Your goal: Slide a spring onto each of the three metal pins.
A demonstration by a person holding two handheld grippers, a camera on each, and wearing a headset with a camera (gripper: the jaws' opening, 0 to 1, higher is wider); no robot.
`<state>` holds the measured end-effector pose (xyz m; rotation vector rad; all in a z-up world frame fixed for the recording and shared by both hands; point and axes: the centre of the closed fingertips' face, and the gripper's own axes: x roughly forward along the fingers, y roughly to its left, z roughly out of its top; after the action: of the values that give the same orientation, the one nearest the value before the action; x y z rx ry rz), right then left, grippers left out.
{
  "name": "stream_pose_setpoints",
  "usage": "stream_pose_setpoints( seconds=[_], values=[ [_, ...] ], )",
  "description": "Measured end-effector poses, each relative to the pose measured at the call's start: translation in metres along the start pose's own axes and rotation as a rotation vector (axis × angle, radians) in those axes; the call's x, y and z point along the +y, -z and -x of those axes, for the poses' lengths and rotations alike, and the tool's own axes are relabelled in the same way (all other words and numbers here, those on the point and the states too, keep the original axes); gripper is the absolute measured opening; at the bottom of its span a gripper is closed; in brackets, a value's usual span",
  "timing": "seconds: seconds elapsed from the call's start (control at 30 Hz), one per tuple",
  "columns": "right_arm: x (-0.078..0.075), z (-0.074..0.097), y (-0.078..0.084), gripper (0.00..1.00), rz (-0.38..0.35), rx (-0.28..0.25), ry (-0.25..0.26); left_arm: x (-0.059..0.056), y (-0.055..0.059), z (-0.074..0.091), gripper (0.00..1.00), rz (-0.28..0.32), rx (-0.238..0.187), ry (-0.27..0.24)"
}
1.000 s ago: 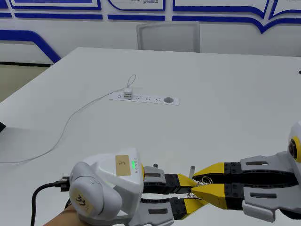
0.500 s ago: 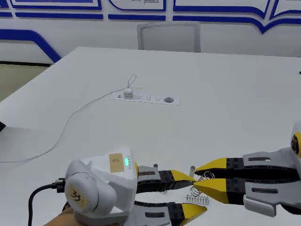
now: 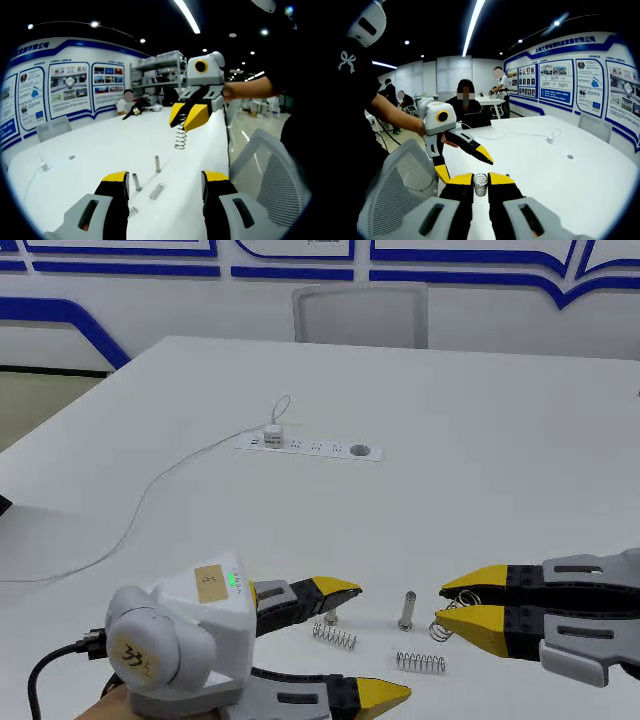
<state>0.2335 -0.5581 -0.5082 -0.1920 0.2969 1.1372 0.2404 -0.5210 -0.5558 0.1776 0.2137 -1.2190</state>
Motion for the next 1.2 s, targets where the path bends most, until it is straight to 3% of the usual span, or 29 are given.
stream_pose_setpoints(
  seconds=[0.37, 0.57, 0.8, 1.2],
  values=[
    [-0.016, 0.006, 0.011, 0.11, -0.011, 0.040, 0.060, 0.035, 0.020, 0.027, 0.79, 0.053, 0.009, -0.158],
    [-0.024, 0.013, 0.017, 0.11, -0.015, 0.062, 0.081, 0.049, 0.031, 0.041, 0.87, 0.073, 0.019, -0.216],
    [-0.044, 0.020, 0.026, 0.11, -0.037, 0.084, 0.164, 0.063, 0.041, 0.050, 1.00, 0.115, 0.019, -0.286],
    [-0.080, 0.036, 0.037, 0.11, -0.075, 0.107, 0.294, 0.065, 0.058, 0.055, 1.00, 0.138, 0.053, -0.315]
  ],
)
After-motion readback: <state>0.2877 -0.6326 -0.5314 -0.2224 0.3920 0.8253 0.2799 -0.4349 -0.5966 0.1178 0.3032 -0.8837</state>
